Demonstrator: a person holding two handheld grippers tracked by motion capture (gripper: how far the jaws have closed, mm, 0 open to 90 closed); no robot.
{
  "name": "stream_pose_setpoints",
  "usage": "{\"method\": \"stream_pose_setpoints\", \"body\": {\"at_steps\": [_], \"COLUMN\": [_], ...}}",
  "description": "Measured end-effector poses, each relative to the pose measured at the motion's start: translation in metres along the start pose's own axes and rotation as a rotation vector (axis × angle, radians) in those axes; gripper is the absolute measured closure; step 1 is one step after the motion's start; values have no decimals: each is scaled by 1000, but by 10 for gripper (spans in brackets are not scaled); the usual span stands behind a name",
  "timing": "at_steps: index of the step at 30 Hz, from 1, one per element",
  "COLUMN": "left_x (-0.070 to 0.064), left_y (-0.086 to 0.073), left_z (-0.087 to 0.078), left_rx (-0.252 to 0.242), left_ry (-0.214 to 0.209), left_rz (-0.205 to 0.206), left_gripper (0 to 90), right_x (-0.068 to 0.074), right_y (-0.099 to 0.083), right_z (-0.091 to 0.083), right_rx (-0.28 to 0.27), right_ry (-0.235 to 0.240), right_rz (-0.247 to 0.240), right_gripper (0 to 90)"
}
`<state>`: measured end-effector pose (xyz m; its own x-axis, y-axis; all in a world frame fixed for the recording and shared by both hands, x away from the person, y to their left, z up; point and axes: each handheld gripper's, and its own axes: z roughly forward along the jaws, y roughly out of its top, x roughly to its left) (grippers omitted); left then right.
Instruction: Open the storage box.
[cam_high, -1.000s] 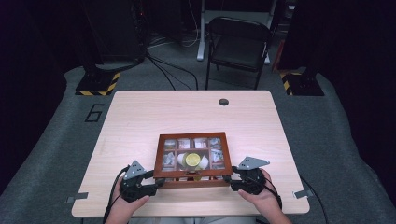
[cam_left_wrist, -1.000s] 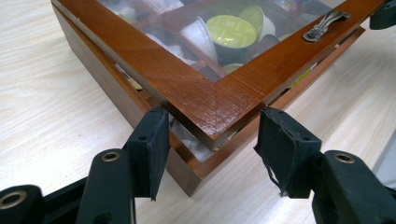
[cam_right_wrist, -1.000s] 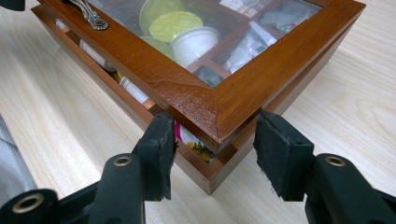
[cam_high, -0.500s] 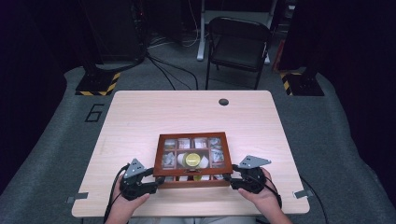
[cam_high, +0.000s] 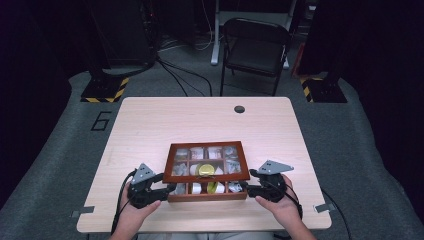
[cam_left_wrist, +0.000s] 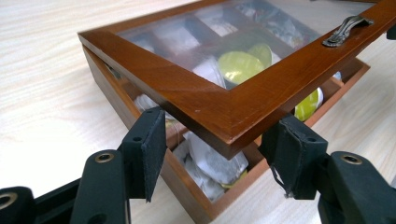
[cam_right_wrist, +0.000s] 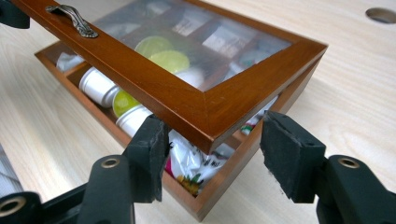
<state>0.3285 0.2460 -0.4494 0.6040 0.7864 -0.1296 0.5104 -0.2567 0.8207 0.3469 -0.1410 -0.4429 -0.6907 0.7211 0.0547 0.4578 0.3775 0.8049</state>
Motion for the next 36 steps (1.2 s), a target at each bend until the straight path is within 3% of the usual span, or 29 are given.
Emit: {"method": "stream_pose_setpoints", "body": {"at_steps": [3,13,36], "left_x": [3,7,22], "left_y": [5,32,71], "left_z": [-2,-5,-8], "left_rx": [-9,-51,-95], "left_ry": [-6,33,20], "left_rz": [-18,23,28], "left_gripper": [405,403,426], "right_x": [-2,-9,-22], "right_y": [7,31,70], "right_z": [-3,-6,-4], "right_rx": [-15,-60,-100], "right_ry": [-8,-9,-16], "right_rz": [-4,15,32], "right_gripper": [407,405,419]}}
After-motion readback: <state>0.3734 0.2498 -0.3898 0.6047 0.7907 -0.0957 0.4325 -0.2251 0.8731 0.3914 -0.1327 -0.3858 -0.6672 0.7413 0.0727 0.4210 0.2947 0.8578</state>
